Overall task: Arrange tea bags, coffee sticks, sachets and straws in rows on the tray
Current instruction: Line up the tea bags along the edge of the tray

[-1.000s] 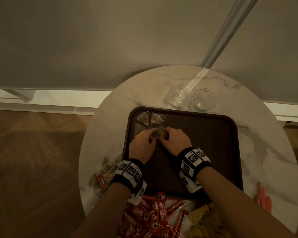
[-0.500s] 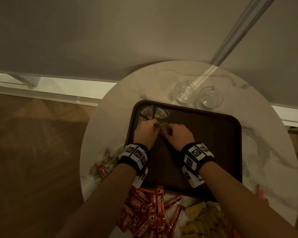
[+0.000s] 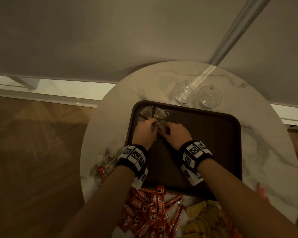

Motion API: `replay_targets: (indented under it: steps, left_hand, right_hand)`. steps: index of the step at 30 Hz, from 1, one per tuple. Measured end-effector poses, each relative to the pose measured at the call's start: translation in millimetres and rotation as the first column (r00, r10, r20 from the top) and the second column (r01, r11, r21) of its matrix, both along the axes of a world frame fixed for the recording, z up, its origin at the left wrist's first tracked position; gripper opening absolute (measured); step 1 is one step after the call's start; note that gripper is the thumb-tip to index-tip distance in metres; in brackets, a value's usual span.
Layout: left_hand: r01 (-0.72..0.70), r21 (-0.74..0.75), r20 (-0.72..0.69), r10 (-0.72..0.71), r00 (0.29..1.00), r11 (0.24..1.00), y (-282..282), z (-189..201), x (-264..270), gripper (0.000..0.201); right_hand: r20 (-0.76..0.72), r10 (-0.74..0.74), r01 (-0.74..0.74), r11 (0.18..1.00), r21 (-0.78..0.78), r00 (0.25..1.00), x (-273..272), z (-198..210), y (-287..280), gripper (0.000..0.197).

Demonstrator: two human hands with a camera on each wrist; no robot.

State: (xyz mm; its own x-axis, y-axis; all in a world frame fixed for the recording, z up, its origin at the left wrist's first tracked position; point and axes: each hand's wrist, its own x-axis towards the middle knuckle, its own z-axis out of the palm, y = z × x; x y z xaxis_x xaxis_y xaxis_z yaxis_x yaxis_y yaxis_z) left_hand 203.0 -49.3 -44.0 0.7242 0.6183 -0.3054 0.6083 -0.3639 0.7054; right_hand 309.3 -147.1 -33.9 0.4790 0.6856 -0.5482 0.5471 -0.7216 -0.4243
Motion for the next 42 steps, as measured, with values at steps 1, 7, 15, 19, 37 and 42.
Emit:
replay_targets:
  steps: [1,7,15,19,37,42]
  left_hand:
    - [-0.009,-0.010,0.011,0.009,1.000,1.000,2,3,-3,0.020]
    - [-0.118,0.193,0.141,0.091,0.986,0.974,39,29,-20,0.019]
    - [0.504,0.375,-0.145,-0.488,0.861,0.778,87,23,16,0.040]
    - [0.634,0.323,-0.267,-0.575,0.773,0.702,96,24,25,0.036]
    - [0.610,0.244,-0.181,-0.583,0.792,0.753,100,18,22,0.029]
    - [0.560,0.230,-0.094,-0.555,0.827,0.796,100,9,23,0.028]
  right_hand:
    - [-0.012,0.003,-0.004,1.000,-0.004,1.000,1,0,-1,0.021]
    - [-0.060,0.011,-0.011,1.000,-0.003,0.998,2,0,0,0.029]
    - [-0.090,-0.116,0.129,0.979,0.159,0.989,22,21,12,0.025]
    - [-0.104,-0.130,0.148,0.970,0.193,0.986,30,19,19,0.040]
    - [-0.173,-0.191,0.225,0.953,0.203,0.966,22,5,21,0.037]
    - [-0.293,-0.313,0.362,0.923,0.131,0.904,17,1,0,0.031]
